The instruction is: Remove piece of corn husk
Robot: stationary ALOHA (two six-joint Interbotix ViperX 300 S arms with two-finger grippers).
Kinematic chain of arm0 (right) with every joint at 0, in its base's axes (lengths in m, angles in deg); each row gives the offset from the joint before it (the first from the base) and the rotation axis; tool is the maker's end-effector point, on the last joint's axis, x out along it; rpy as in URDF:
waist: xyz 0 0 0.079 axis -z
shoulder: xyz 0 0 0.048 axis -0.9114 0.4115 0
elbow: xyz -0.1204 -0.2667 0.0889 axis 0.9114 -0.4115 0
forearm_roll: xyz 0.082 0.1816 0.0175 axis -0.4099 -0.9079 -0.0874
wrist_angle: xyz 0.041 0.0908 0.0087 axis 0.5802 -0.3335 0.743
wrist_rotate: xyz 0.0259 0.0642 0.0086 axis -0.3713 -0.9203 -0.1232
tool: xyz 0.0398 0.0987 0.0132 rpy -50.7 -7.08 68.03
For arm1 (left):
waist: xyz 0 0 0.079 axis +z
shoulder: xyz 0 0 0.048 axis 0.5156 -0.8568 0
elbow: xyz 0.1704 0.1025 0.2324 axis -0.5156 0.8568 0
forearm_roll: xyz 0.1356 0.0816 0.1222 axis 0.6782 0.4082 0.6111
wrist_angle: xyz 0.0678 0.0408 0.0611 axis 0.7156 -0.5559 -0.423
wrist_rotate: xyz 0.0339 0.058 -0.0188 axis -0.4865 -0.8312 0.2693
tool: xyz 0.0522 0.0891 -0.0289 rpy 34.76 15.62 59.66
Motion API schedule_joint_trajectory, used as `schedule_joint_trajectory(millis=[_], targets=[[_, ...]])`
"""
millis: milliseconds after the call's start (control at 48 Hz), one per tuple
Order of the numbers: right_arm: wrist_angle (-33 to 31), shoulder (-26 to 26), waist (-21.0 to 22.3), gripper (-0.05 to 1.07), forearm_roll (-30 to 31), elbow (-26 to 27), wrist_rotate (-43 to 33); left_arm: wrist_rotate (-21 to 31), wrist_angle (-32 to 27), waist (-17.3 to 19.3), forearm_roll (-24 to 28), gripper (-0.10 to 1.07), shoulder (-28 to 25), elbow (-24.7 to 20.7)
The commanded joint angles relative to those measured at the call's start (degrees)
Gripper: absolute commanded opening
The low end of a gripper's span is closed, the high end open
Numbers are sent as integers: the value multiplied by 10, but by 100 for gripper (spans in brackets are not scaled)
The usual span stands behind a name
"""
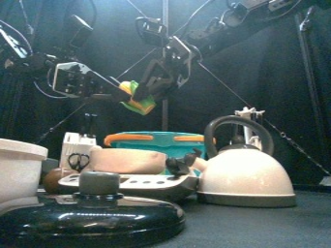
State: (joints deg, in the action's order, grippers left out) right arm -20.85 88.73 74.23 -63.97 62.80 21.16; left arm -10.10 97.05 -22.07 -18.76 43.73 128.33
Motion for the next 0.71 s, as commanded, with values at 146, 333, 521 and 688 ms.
schedule_joint_trajectory(millis=[146,333,521,688], targets=[[6,-8,0,64,-1,15,2,0,3,2,-3,96,-4,-16],[5,-9,0,64,0,13,2,2,3,4,-3,96,-11,-12],[5,-24,0,64,17,1,-4,19,3,6,-66,96,0,-6],[7,-60,3,64,34,-20,-4,29,3,6,-137,96,37,-1]])
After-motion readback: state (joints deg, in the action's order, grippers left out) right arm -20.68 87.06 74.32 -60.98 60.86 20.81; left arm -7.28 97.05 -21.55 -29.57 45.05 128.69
